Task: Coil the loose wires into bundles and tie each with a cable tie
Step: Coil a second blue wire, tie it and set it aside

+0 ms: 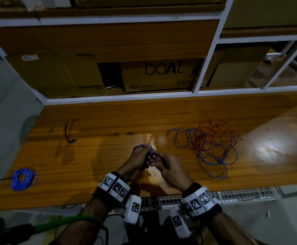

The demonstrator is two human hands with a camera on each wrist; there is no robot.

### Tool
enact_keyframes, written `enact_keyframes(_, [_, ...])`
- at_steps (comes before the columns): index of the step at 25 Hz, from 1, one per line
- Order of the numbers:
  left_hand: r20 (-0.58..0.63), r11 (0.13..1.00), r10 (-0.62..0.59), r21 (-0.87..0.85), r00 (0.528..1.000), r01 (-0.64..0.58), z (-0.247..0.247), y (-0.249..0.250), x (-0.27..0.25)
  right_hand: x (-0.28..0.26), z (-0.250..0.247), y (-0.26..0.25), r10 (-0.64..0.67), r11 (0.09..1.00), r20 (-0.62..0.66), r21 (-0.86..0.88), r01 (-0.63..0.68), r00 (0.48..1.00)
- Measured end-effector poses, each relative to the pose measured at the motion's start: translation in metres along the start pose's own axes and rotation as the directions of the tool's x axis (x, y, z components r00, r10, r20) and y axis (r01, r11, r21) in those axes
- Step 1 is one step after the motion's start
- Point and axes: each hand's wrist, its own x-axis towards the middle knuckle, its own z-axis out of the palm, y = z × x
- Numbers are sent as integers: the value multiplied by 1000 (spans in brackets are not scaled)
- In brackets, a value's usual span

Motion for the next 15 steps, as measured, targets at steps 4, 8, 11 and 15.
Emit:
enact_keyframes(4, [-86, 996, 88, -4, 992, -88, 2, 9, -2, 0, -1, -1, 21, 999, -62, -41, -23, 998])
enact_keyframes(8, [-139, 987, 157, -2, 978, -159, 11, 9, -5, 0, 1, -2, -83, 962, -160, -271, 37, 984])
enact_keyframes(11, [-186, 972, 229, -15, 955, -236, 10, 2, 0, -2, 7, 0, -134, 964, -83, -241, 110, 987])
enact_keyframes(15, [-202, 939, 261, -175, 944, -297, 6, 3, 5, 1, 2, -7, 40, 933, -279, 353, 64, 959])
